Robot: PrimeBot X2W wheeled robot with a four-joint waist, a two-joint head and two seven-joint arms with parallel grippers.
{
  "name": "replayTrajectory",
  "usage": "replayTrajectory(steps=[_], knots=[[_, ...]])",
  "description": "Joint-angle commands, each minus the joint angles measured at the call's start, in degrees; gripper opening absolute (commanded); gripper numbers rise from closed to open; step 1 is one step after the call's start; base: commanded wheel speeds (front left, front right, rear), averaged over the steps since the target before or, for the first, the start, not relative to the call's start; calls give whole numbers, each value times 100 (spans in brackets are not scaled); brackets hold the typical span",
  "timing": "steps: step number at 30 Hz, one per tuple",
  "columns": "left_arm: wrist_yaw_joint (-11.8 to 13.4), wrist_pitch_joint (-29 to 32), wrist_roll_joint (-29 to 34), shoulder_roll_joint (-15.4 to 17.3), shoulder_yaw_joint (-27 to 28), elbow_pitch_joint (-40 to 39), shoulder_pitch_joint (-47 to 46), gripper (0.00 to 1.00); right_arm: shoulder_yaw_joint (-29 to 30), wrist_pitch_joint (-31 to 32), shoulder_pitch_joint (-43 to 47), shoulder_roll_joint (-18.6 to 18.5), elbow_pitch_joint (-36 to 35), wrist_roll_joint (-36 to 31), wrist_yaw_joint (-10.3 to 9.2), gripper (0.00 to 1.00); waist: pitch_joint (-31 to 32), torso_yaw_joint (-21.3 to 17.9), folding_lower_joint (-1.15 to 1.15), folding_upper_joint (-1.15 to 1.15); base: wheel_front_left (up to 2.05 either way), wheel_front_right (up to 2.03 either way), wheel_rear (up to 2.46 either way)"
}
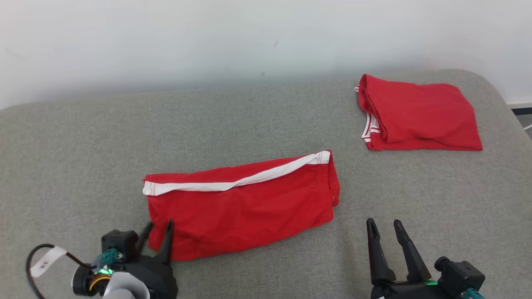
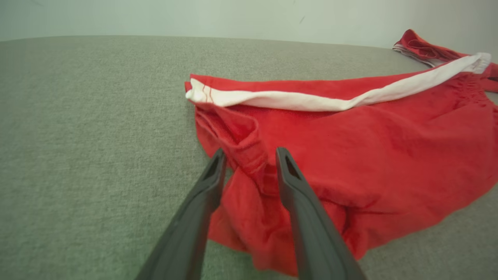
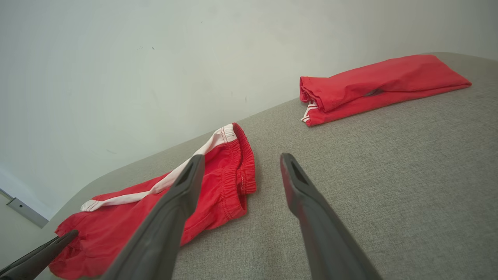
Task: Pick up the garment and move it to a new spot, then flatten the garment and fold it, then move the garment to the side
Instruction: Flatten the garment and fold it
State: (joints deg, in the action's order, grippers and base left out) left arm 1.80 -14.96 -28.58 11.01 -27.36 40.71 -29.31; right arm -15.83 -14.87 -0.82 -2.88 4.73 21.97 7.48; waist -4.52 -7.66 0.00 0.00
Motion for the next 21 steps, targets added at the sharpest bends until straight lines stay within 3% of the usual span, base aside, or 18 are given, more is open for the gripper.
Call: replayTrajectory(steps=[1, 21], knots=[[48, -31, 66, 63, 69, -63, 114, 100, -9, -6, -29, -1, 10, -64, 3, 100, 7, -30, 0, 0, 0, 0, 0], [1002, -26, 1303, 68, 1859, -3666, 2467, 100, 260, -23, -100, -146, -58, -769, 3, 100, 455, 281, 0, 0, 0, 0, 0]])
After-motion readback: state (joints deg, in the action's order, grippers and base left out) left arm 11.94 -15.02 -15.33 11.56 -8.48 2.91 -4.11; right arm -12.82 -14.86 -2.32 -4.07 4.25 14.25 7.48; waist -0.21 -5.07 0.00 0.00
